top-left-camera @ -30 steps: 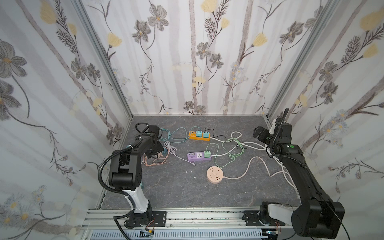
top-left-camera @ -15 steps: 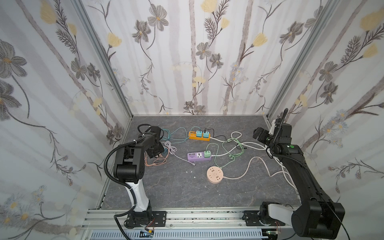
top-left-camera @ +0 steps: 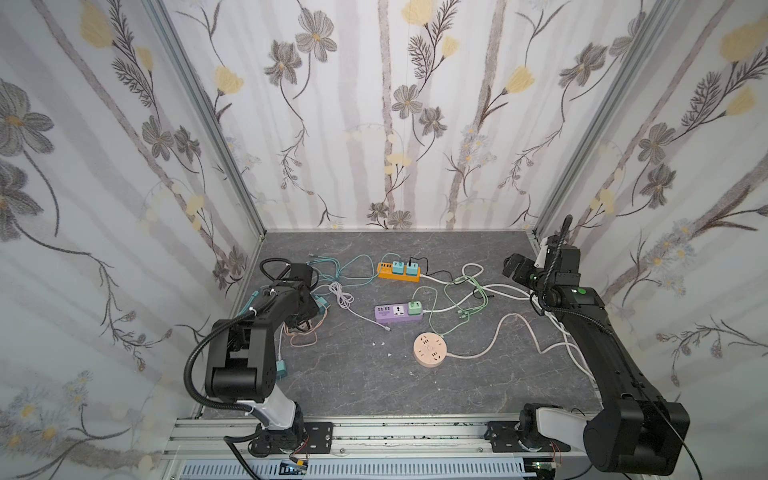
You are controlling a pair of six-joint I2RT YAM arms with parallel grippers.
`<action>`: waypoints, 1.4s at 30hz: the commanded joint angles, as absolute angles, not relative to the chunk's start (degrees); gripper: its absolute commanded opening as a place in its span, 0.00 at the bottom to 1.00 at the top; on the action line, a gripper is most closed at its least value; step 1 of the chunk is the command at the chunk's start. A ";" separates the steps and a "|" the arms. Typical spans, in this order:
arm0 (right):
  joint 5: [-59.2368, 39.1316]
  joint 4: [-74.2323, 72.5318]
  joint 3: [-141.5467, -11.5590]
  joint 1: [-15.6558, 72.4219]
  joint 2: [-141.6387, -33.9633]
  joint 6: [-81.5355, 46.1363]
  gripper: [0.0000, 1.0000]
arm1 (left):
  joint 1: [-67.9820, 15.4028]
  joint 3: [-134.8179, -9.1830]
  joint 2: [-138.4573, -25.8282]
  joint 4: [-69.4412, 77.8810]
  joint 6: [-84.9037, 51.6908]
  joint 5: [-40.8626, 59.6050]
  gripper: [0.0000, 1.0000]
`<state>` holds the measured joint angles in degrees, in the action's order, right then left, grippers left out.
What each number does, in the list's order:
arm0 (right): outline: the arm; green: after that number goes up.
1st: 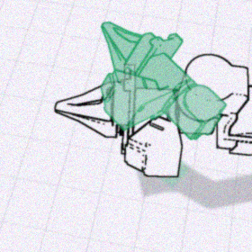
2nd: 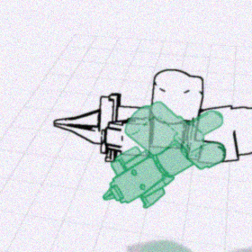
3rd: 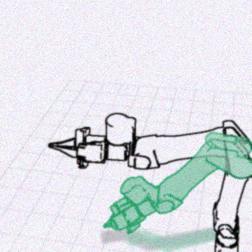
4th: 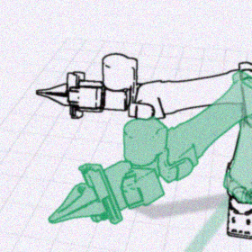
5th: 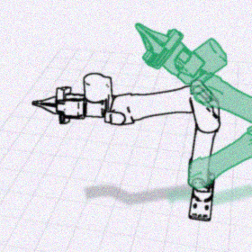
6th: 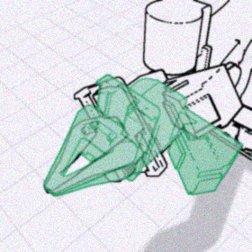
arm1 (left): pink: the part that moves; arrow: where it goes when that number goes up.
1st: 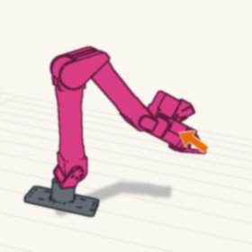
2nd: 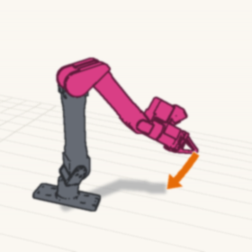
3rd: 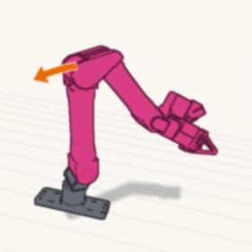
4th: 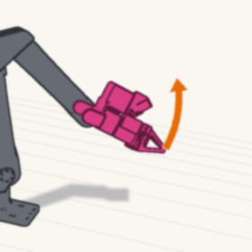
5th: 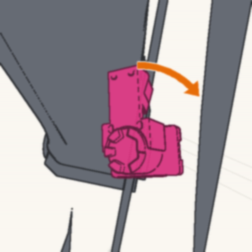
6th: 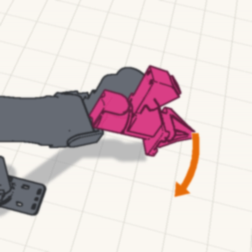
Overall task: Insert the plug
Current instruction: 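Close the left gripper on the pink charger and lift it, then raise the pink charger with the left gripper while the right gripper grasps its pink cable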
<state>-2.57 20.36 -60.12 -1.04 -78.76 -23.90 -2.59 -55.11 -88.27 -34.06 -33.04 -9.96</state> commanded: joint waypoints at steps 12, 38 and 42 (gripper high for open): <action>0.09 5.18 -58.21 9.65 -77.60 -20.42 0.99 | -15.74 -68.52 -68.95 -41.53 -21.75 -43.13 0.00; -28.20 -23.14 -80.92 51.27 -116.31 10.17 0.99 | -6.37 -87.01 -71.98 -29.33 -24.36 -4.07 0.00; -25.60 -23.09 -90.10 54.21 -124.57 7.18 0.98 | -4.84 -87.71 -71.98 -29.85 -25.18 -2.06 0.00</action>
